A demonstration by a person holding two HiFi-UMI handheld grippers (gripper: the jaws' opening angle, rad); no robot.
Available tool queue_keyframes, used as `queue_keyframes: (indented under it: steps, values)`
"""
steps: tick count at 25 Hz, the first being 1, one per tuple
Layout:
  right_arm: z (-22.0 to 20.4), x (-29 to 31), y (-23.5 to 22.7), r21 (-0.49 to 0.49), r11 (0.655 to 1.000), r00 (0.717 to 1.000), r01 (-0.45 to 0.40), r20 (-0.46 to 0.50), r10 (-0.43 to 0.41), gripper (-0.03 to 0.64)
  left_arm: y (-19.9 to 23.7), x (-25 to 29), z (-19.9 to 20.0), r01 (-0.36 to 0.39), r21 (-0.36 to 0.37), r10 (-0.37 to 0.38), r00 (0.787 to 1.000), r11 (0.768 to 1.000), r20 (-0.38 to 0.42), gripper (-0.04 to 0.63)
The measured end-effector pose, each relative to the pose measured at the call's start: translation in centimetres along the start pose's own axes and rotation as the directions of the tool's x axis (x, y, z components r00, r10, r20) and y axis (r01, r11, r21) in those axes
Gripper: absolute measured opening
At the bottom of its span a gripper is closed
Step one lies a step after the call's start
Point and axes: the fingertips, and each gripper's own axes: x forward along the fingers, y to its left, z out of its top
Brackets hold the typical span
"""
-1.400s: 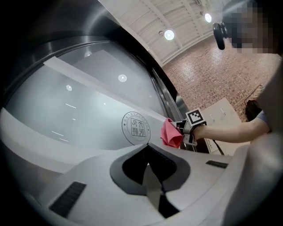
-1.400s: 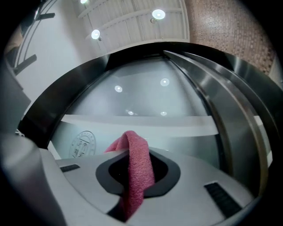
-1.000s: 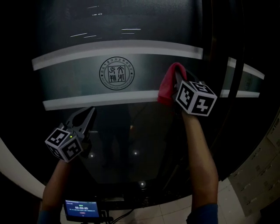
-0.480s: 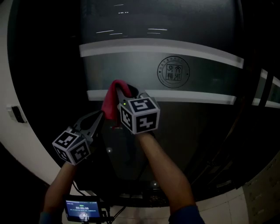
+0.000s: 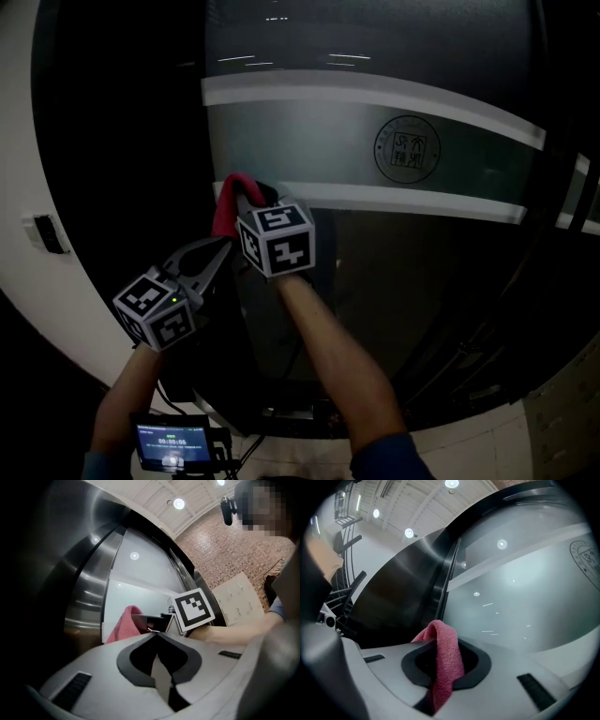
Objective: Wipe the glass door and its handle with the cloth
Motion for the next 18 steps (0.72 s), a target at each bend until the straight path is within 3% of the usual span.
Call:
queue_keyframes:
  steps: [7,14,18]
  values:
    - [-0.2,-6.7,-7.3,-0.036,0.993,0.993,0.116,-0.013,-0.116,0.034,-1.6,2.5,0.8,0.009,-0.042,-0.007,0.998,0.999,0.055,0.011]
    - [0.9,-18.0,-18.5,-0.066,0.957,0.959,0.281,-0.005,-0.282,0.034,-11.1,9.9,-1.1,0.183,-0.028,-0.181,0.982,0.983,0.054,0.011]
    - [1.6,-24.2,-24.1,-0.092,0.926,0.93,0.366,-0.012,-0.369,0.034,-14.7,13.7,-2.0,0.205,-0.034,-0.204,0.979,0.978,0.031,0.011]
